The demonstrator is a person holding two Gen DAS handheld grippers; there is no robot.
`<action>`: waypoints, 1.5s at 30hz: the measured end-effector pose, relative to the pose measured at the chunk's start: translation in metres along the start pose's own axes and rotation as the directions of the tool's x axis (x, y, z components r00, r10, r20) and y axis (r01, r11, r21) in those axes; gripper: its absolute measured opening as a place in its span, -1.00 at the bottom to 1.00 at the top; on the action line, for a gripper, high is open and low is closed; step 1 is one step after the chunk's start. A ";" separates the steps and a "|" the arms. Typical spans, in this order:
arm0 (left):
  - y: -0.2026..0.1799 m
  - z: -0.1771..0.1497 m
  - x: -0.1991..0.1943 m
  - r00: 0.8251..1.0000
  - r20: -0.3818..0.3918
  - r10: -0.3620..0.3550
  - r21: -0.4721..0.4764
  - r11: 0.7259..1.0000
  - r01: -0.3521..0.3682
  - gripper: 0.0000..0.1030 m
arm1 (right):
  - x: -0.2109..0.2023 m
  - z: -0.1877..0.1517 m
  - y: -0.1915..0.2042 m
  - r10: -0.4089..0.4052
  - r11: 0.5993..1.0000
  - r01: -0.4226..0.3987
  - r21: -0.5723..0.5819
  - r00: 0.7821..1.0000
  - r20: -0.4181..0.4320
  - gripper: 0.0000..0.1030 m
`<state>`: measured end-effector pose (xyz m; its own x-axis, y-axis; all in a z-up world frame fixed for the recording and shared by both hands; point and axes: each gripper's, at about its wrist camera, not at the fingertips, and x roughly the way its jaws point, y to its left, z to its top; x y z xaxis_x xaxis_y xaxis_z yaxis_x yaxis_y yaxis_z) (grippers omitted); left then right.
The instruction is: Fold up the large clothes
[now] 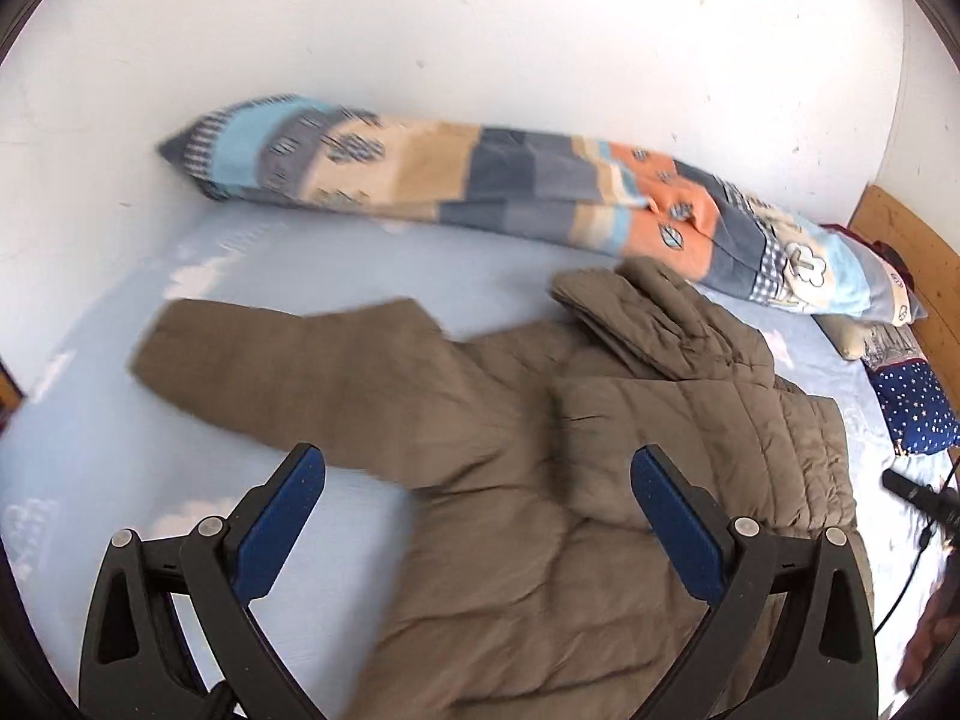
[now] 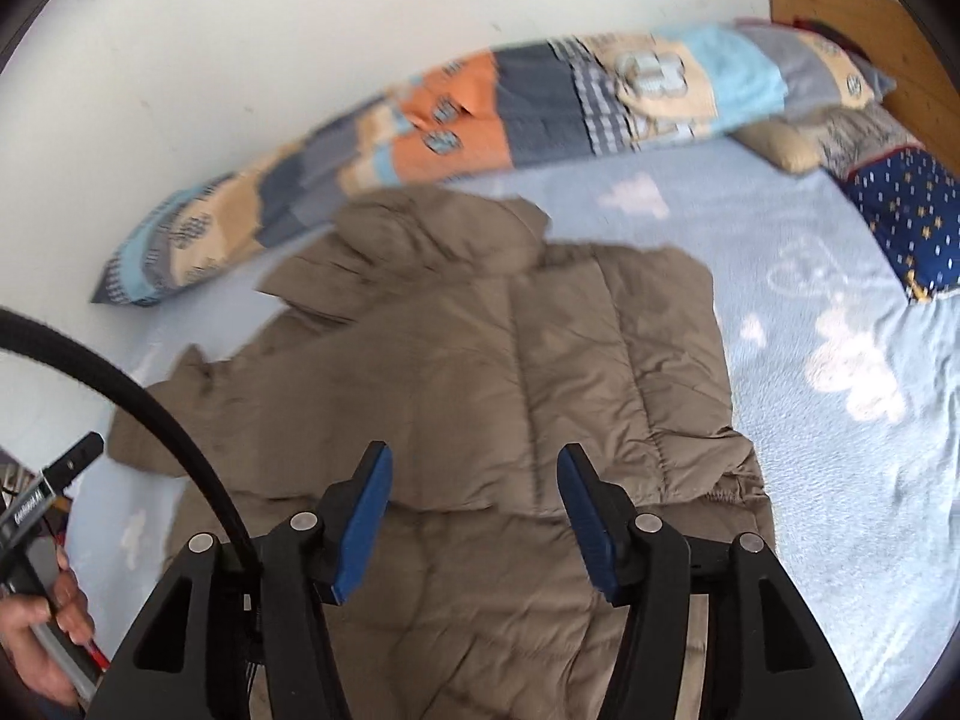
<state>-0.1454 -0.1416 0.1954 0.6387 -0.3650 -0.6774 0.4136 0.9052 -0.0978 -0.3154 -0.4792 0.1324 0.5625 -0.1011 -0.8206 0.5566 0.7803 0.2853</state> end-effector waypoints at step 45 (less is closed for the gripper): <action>0.329 -0.027 0.115 0.991 0.002 -0.133 -0.798 0.597 0.082 0.75 | -0.007 -0.071 0.087 0.088 0.966 -0.098 -0.240 0.995 -0.050 0.57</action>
<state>0.0465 0.1200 0.0653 0.5794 -0.4827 -0.6567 -0.2190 0.6839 -0.6959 -0.3143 -0.3672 0.1273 0.5781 -0.0011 -0.8160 0.3357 0.9118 0.2366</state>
